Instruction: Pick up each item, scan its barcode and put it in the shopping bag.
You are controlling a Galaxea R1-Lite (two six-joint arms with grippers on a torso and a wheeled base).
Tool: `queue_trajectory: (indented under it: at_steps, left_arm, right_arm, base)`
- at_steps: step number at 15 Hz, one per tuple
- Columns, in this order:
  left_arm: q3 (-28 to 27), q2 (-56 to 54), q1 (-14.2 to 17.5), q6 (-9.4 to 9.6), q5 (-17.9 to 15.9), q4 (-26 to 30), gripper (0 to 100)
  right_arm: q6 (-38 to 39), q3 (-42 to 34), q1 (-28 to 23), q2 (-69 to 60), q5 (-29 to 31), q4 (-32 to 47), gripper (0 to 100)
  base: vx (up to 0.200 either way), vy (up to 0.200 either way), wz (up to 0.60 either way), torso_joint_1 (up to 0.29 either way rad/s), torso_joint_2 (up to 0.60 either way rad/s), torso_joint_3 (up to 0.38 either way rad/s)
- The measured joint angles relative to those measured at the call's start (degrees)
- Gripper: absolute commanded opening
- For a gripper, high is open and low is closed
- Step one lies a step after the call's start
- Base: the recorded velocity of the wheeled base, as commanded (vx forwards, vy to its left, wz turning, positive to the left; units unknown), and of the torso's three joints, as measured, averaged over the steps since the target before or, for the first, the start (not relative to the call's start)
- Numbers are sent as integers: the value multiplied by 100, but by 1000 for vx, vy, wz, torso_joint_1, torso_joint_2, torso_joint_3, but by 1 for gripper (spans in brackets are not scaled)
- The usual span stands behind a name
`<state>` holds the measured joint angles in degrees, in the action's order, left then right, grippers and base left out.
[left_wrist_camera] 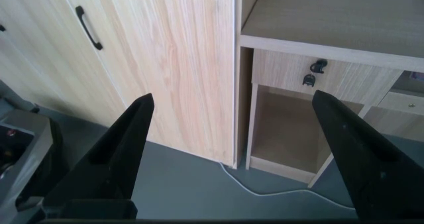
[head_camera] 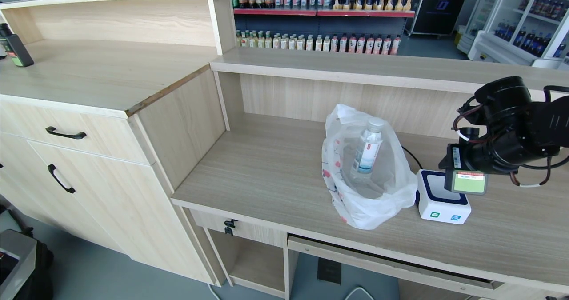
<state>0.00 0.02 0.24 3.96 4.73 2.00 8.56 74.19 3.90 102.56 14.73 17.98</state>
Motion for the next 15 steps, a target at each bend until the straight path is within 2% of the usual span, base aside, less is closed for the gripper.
queue_trajectory:
  at_steps: [7,9,10,13,15]
  left_arm:
    - [0,0,0,-2,0,2,100]
    - [0,0,0,0,0,2,100]
    - [0,0,0,0,0,2,100]
    - [0,0,0,-2,0,0,100]
    - [0,0,0,0,0,0,100]
  right_arm:
    - [-20,-46,-40,-121,134,-9,0]
    - [-229,-27,-38,-221,130,-384,0]
    - [-424,-71,-32,-271,122,-846,0]
    - [-1236,-479,-10,-334,-28,-3555,0]
    - [-1892,-1065,6,-302,-323,-5243,0]
  base:
    - [0,0,0,0,0,0]
    - [0,0,0,0,0,0]
    - [0,0,0,0,0,0]
    - [0,0,0,0,0,0]
    - [0,0,0,0,0,0]
